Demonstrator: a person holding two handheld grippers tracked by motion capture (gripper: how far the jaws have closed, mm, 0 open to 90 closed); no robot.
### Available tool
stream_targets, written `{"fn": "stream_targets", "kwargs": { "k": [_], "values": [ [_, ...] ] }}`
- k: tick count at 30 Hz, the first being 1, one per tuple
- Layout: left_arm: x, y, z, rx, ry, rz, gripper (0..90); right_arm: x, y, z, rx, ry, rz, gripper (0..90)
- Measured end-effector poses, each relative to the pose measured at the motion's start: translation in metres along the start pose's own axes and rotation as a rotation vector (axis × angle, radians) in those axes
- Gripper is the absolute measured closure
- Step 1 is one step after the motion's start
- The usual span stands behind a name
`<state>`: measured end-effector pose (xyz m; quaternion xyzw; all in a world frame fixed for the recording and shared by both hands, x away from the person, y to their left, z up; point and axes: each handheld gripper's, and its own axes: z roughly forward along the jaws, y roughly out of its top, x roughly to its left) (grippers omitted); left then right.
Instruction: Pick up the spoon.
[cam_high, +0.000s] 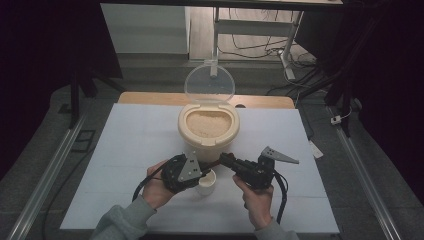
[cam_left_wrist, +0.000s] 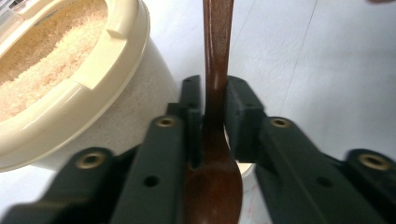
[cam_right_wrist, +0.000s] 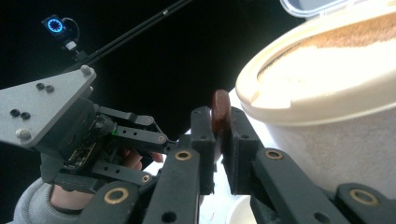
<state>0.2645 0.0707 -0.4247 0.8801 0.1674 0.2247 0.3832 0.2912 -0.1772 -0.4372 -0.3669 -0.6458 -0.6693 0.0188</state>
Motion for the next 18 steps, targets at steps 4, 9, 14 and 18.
{"fn": "stream_targets", "kwargs": {
  "k": [4,9,14,18],
  "values": [
    [0.005,-0.004,-0.008,-0.045,-0.025,-0.064,59.3,-0.003,0.001,-0.003,-0.028,0.015,0.011,83.8],
    [0.013,-0.017,-0.024,-0.102,-0.048,-0.177,43.2,-0.007,0.005,-0.009,-0.065,0.029,0.011,83.8],
    [0.018,-0.038,-0.039,-0.115,-0.040,-0.261,33.2,-0.013,0.012,-0.020,-0.089,0.020,-0.011,83.9],
    [0.020,-0.061,-0.048,-0.085,-0.020,-0.292,32.1,-0.017,0.017,-0.026,-0.108,0.016,-0.015,83.9]
  ]
}}
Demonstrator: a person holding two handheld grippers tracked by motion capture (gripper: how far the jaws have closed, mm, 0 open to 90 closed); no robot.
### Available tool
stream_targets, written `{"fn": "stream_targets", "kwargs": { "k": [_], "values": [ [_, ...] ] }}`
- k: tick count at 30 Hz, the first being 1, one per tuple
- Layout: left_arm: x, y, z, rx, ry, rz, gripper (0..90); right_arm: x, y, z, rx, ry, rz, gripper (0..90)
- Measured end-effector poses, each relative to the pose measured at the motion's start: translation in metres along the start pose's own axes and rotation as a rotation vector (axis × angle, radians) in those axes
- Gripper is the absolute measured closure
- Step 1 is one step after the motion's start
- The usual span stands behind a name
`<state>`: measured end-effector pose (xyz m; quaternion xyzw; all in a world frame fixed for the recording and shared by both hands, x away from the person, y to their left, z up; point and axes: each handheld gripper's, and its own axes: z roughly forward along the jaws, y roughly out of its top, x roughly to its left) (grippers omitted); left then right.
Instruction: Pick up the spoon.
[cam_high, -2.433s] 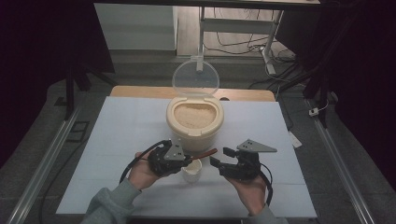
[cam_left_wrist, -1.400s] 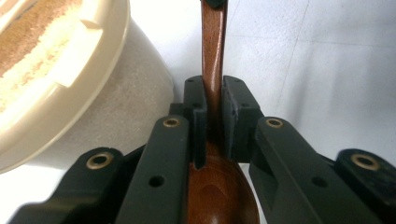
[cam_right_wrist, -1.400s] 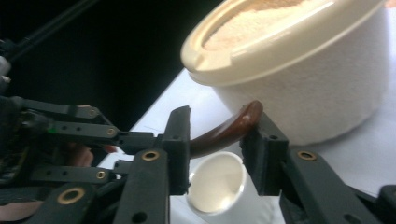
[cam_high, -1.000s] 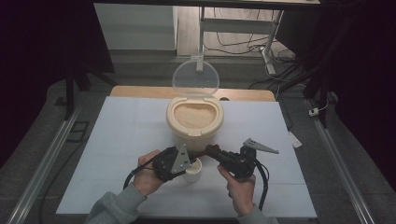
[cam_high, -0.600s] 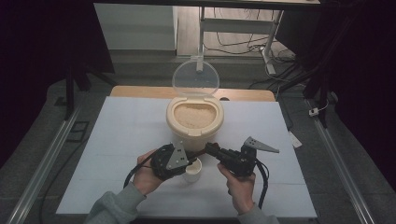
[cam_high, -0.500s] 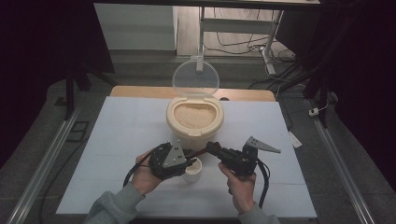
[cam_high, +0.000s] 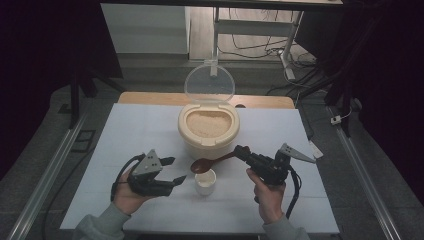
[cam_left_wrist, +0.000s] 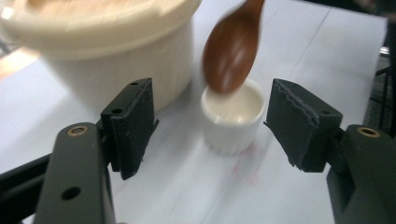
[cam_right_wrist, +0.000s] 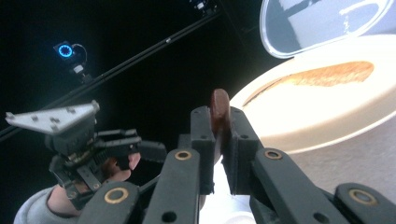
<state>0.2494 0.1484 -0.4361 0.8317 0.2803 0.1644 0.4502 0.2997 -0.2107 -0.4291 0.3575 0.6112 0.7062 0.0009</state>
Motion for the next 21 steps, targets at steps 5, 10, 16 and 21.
{"fn": "stream_targets", "kwargs": {
  "k": [5,10,16,21],
  "values": [
    [0.013,-0.025,-0.009,0.015,0.016,-0.062,31.4,-0.001,0.004,-0.003,-0.009,-0.002,-0.011,83.8],
    [0.025,-0.046,-0.015,0.041,0.047,-0.097,31.0,-0.002,0.007,-0.007,-0.017,-0.010,-0.037,83.8],
    [0.036,-0.061,-0.020,0.057,0.086,-0.128,30.2,-0.003,0.011,-0.012,-0.036,-0.021,-0.061,83.8],
    [0.042,-0.076,-0.023,0.073,0.106,-0.145,30.2,-0.005,0.014,-0.016,-0.042,-0.033,-0.081,83.8]
  ]
}}
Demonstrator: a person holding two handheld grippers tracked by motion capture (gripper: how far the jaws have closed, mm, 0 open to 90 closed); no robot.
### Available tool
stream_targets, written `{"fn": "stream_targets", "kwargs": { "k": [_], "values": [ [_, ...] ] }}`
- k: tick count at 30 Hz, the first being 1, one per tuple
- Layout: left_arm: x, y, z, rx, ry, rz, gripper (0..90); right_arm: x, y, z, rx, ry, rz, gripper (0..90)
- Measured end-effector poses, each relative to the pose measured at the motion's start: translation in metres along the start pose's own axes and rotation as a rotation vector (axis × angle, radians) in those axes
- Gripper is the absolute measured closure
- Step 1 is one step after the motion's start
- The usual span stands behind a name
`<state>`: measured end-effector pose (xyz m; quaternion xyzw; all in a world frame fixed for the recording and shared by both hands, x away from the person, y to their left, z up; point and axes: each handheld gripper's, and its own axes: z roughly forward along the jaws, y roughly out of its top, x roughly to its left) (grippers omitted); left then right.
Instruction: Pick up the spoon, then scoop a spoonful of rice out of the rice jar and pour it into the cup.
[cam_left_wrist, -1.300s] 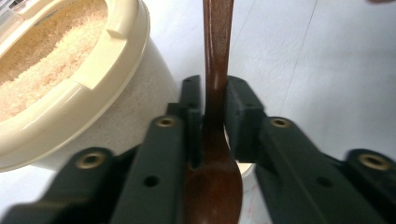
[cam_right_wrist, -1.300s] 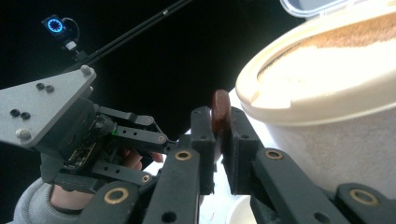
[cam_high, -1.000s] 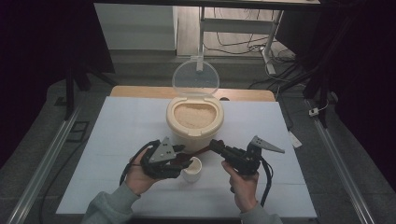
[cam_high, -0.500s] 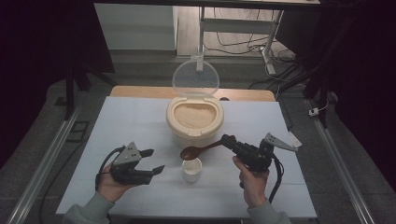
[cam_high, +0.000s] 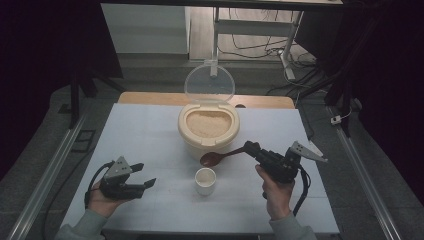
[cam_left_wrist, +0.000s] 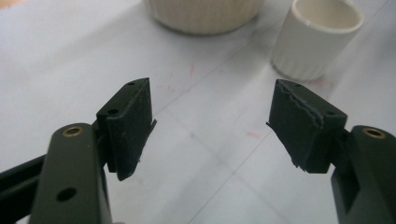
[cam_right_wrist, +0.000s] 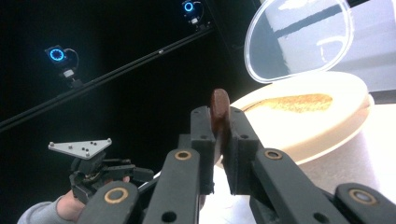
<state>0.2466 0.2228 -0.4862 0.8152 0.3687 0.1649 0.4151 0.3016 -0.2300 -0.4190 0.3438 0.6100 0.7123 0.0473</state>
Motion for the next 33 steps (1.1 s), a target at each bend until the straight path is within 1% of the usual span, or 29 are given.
{"fn": "stream_targets", "kwargs": {
  "k": [7,9,12,16,18,20,23,26,28,30,33],
  "values": [
    [0.007,-0.016,-0.006,0.010,0.022,-0.026,28.6,-0.001,0.007,-0.006,-0.023,-0.007,-0.018,83.8],
    [0.009,-0.018,-0.006,0.011,0.027,-0.043,26.8,-0.001,0.010,-0.009,-0.034,-0.012,-0.024,83.8],
    [0.012,-0.020,-0.006,0.011,0.024,-0.053,25.0,-0.002,0.015,-0.013,-0.055,-0.020,-0.031,83.8],
    [0.013,-0.020,-0.003,0.024,0.025,-0.061,22.5,-0.002,0.018,-0.016,-0.072,-0.029,-0.036,83.8],
    [0.013,-0.021,-0.002,0.025,0.024,-0.063,20.4,0.000,0.023,-0.019,-0.099,-0.043,-0.050,83.8],
    [0.014,-0.021,-0.001,0.033,0.019,-0.064,19.9,0.001,0.025,-0.020,-0.103,-0.041,-0.058,83.8],
    [0.014,-0.022,0.001,0.042,0.015,-0.072,19.5,0.001,0.027,-0.020,-0.104,-0.039,-0.067,83.8],
    [0.014,-0.022,0.001,0.046,0.015,-0.075,19.1,0.000,0.028,-0.018,-0.109,-0.035,-0.062,83.8],
    [0.014,-0.021,0.001,0.044,0.011,-0.076,18.9,-0.001,0.030,-0.017,-0.116,-0.042,-0.061,83.8],
    [0.015,-0.020,0.000,0.040,0.012,-0.078,19.0,-0.002,0.034,-0.011,-0.127,-0.050,-0.066,83.8],
    [0.015,-0.020,0.001,0.043,0.009,-0.073,18.9,-0.003,0.038,-0.007,-0.134,-0.046,-0.066,83.8]
  ]
}}
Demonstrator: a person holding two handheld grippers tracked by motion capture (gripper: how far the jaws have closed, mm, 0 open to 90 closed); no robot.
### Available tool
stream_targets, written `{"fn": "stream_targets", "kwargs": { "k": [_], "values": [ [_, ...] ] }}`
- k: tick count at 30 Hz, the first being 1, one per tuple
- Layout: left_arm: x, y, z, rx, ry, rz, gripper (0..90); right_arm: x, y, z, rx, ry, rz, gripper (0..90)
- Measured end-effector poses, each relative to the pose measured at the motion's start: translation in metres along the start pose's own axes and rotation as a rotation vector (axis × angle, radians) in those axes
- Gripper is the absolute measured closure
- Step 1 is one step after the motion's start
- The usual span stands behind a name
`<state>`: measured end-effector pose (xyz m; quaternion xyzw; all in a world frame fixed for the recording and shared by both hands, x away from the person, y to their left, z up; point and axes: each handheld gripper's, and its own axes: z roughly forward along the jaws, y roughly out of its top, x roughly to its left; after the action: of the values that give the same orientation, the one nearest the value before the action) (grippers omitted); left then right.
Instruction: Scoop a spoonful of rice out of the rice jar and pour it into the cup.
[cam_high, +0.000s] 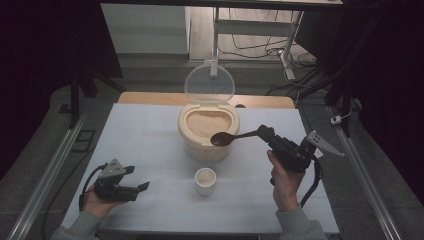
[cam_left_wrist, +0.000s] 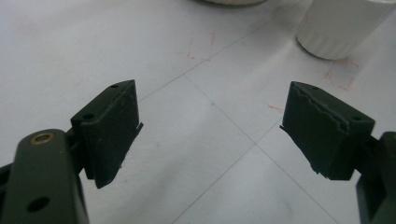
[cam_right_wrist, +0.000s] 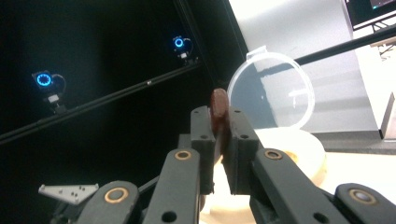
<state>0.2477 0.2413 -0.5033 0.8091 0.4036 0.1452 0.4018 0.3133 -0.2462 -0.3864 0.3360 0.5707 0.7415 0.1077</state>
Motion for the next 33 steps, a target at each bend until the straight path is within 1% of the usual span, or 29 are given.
{"fn": "stream_targets", "kwargs": {
  "k": [3,4,5,6,7,8,13,14,17,19,22,28,31,32,33],
  "values": [
    [-0.001,0.000,0.000,0.000,-0.003,0.004,18.6,-0.001,0.007,0.010,-0.004,-0.016,-0.009,83.8],
    [-0.001,0.000,0.000,-0.002,-0.005,0.005,18.6,-0.001,0.012,0.017,-0.008,-0.050,-0.036,83.8],
    [0.000,0.000,0.000,-0.002,-0.006,0.006,18.6,-0.001,0.012,0.017,-0.008,-0.050,-0.036,83.8],
    [0.000,0.000,0.000,-0.002,-0.007,0.003,18.6,-0.002,0.014,0.020,-0.006,-0.069,-0.052,83.8],
    [0.000,0.000,0.000,-0.001,-0.007,0.003,18.6,-0.005,0.017,0.027,-0.003,-0.091,-0.055,83.8],
    [0.000,0.000,0.000,-0.001,-0.008,0.003,18.6,-0.005,0.017,0.027,-0.003,-0.091,-0.055,83.8],
    [0.000,0.000,0.000,0.003,-0.009,0.006,18.6,-0.013,0.022,0.044,0.027,-0.147,-0.079,83.8],
    [0.000,0.000,0.001,0.006,-0.009,0.007,18.7,-0.015,0.022,0.048,0.033,-0.164,-0.089,83.8],
    [0.000,-0.001,0.001,0.009,-0.009,0.006,19.0,-0.018,0.022,0.057,0.051,-0.193,-0.102,83.8],
    [0.000,-0.001,0.001,0.008,-0.009,0.005,19.0,-0.019,0.020,0.061,0.063,-0.206,-0.115,83.8],
    [-0.001,-0.001,0.001,0.007,-0.008,0.006,19.0,-0.020,0.017,0.065,0.074,-0.215,-0.118,83.8],
    [-0.002,-0.002,0.002,0.011,-0.010,0.009,19.3,-0.020,0.015,0.071,0.100,-0.248,-0.167,83.8],
    [-0.002,-0.002,0.002,0.010,-0.011,0.009,19.3,-0.023,0.015,0.072,0.105,-0.255,-0.173,83.8],
    [-0.001,-0.002,0.002,0.010,-0.011,0.010,19.4,-0.023,0.015,0.073,0.110,-0.261,-0.185,83.8],
    [-0.001,-0.002,0.002,0.011,-0.011,0.010,19.5,-0.022,0.015,0.075,0.135,-0.274,-0.230,83.8]
  ]
}}
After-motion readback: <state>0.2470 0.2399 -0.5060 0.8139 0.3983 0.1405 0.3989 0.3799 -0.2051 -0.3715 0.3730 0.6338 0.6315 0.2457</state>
